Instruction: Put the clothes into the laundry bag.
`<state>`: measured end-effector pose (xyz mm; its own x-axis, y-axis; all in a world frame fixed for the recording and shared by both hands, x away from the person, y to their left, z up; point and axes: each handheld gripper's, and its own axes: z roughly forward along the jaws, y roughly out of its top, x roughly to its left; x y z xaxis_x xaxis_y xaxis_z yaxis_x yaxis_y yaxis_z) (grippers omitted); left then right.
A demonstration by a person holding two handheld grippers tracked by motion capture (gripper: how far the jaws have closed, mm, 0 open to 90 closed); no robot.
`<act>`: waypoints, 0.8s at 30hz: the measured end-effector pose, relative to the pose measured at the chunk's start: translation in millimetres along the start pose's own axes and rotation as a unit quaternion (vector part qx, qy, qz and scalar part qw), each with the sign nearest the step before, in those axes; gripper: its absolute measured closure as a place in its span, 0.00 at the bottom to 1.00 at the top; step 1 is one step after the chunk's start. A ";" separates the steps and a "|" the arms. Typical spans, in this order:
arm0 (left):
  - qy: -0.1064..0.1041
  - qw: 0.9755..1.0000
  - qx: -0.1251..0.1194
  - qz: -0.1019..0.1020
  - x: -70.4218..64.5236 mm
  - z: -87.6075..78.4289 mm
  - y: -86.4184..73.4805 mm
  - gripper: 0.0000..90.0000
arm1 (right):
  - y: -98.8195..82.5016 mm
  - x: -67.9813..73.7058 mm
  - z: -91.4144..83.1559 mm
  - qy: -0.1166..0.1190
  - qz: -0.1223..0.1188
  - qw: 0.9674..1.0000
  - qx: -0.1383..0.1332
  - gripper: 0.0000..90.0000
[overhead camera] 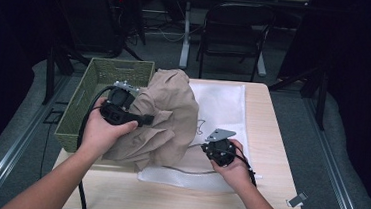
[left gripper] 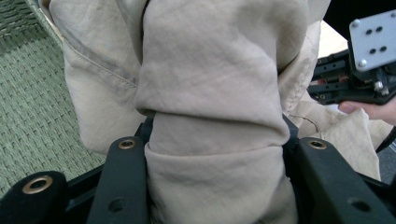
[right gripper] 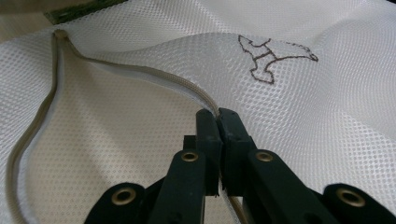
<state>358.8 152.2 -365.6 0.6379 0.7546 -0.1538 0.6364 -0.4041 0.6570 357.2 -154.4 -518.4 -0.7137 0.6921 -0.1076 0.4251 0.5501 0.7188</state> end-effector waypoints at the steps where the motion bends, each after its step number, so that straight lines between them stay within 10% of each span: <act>1: 0.001 1.000 -0.001 0.002 0.0 0.1 -0.8 0.61 | 1.1 -1.2 0.0 0.000 0.001 1.000 -0.001 0.98; 24: -0.009 1.000 0.005 0.002 -5.2 1.7 -12.1 0.61 | 36.6 -23.5 -9.1 0.019 0.016 1.000 0.002 0.98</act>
<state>348.6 152.3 -374.0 0.6475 0.7441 -0.1647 0.6384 -0.4116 0.6504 384.4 -154.8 -483.3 -0.7207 0.6907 -0.0586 0.4493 0.5298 0.7193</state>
